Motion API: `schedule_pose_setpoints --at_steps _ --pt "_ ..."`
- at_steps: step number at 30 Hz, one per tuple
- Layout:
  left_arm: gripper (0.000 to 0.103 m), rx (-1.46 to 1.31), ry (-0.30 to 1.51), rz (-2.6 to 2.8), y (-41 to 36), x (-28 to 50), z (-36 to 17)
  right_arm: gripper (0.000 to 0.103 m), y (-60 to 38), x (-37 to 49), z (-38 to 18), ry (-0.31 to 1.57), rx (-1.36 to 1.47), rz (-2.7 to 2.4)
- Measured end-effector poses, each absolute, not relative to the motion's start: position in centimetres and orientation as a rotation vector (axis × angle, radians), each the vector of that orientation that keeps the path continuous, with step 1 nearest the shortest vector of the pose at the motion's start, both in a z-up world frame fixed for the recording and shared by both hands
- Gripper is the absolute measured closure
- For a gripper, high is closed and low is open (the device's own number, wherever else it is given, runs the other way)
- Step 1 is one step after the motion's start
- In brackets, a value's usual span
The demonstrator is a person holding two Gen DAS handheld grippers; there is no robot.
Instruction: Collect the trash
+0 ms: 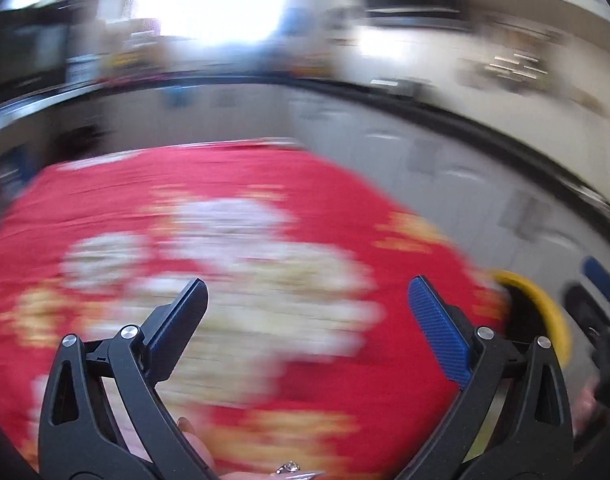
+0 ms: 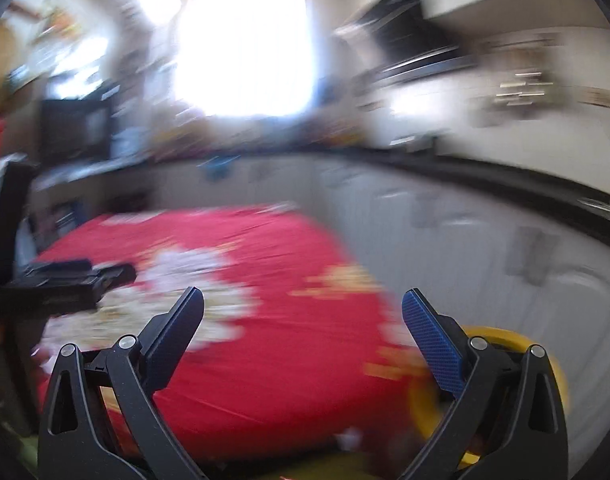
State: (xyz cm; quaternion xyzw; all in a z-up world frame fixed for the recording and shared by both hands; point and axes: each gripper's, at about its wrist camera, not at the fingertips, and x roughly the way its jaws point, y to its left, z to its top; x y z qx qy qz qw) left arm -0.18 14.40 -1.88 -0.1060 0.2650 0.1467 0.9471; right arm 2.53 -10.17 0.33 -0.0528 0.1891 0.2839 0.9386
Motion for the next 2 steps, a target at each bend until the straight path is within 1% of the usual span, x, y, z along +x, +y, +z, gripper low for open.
schedule_pose_setpoints --at_steps 2 --pt "0.011 -0.26 0.557 0.528 21.6 -1.9 -2.4 0.006 -2.5 3.7 -0.1 0.494 -0.161 0.736"
